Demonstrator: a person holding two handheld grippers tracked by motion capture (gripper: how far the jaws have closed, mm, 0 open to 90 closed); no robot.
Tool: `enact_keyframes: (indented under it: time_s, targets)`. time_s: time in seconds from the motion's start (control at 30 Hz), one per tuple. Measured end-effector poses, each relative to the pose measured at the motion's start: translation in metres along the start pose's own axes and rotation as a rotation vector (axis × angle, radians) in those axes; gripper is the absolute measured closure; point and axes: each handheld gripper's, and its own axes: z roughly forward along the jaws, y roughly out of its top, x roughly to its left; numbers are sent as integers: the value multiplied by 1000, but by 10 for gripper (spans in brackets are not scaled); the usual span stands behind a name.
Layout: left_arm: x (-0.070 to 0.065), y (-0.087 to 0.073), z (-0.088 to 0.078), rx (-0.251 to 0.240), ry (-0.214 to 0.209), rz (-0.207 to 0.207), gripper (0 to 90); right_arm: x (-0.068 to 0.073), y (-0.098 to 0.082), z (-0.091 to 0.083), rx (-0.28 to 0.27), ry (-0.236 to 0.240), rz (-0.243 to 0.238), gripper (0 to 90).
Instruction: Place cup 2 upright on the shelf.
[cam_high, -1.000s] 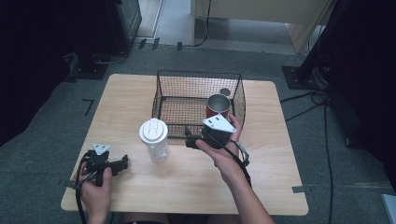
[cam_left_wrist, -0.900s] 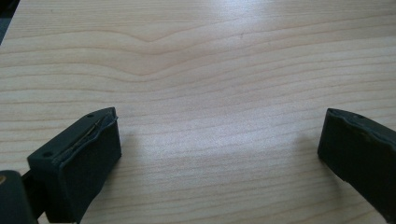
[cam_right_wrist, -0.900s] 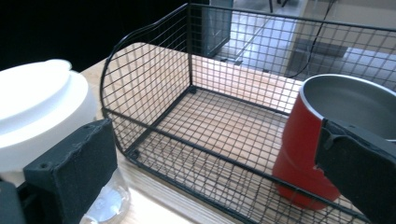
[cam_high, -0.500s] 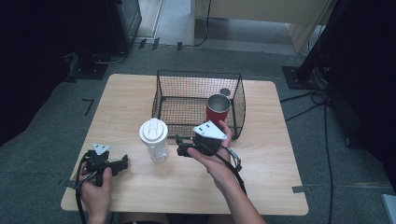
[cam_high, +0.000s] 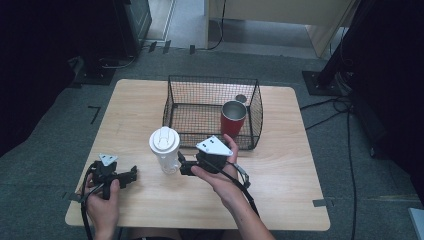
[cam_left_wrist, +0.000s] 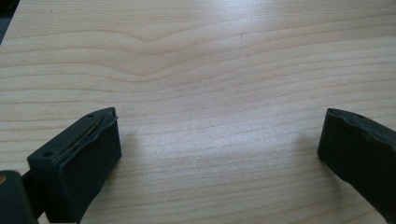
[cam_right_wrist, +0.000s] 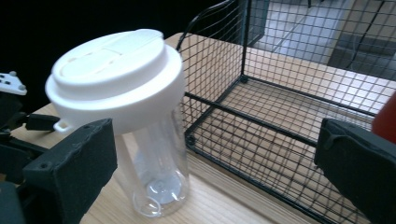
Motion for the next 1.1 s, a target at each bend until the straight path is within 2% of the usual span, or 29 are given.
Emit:
enact_keyframes:
  time_s: [0.73, 1.1]
  targets:
    - [0, 0, 0, 2, 0, 1, 0, 28, -7, 9, 11, 76, -10, 0]
    - [0, 0, 0, 2, 0, 1, 0, 37, -9, 17, 21, 92, -15, 0]
